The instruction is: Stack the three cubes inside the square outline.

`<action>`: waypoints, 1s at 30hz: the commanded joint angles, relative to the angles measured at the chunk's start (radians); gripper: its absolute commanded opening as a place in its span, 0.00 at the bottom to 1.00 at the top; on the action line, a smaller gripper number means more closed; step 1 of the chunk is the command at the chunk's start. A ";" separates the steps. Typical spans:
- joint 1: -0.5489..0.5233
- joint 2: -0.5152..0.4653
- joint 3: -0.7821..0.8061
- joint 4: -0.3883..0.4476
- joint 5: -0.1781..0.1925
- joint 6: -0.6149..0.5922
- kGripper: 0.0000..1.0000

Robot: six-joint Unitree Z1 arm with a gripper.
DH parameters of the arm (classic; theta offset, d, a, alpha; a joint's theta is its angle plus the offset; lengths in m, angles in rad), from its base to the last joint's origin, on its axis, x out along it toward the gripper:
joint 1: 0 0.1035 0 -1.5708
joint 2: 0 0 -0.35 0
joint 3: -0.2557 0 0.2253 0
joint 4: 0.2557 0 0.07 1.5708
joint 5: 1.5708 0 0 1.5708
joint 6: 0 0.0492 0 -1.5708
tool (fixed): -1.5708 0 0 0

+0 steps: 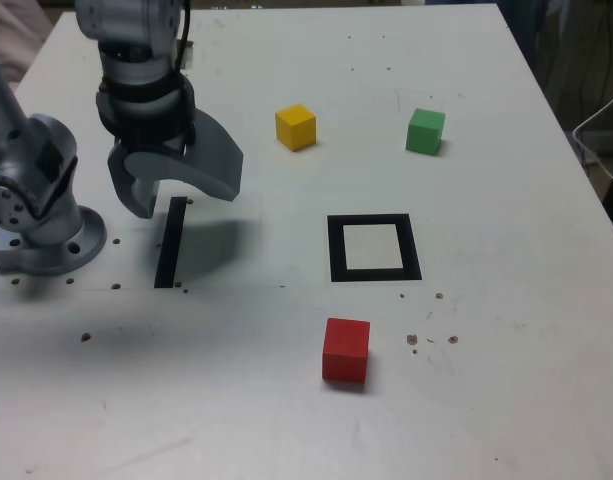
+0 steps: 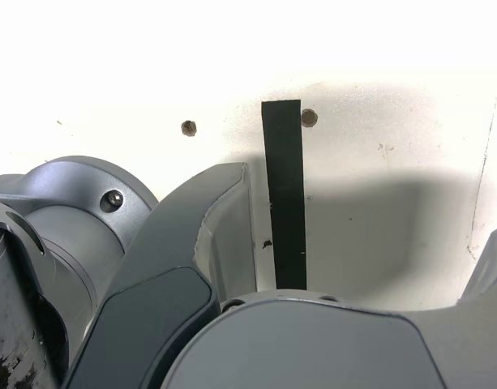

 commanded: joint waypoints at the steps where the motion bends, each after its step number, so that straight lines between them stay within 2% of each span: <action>1: 0.001 0.003 -0.003 -0.002 0.001 0.001 1.00; 18: 0.001 0.006 -0.018 -0.002 0.018 0.002 1.00; 30: -0.030 0.032 -0.095 0.001 -0.060 0.052 1.00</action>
